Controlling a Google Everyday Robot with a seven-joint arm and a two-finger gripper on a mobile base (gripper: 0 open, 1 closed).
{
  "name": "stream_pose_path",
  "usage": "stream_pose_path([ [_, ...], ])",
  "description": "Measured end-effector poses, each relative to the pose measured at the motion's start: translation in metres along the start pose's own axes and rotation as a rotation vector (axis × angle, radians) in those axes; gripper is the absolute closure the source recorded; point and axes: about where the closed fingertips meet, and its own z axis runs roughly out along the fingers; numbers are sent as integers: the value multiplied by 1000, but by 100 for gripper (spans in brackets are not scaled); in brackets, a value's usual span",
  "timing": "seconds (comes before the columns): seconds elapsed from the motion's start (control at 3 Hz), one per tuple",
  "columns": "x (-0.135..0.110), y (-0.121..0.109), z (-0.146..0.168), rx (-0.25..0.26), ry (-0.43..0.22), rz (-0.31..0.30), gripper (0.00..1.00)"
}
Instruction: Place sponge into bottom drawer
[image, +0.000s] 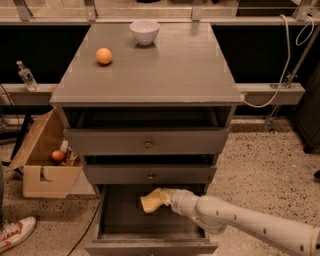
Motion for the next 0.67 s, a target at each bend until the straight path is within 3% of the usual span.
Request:
stream_pose_path([
  [0.33, 27, -29, 31, 77, 7, 24, 100],
  [0.67, 27, -29, 31, 78, 7, 24, 100],
])
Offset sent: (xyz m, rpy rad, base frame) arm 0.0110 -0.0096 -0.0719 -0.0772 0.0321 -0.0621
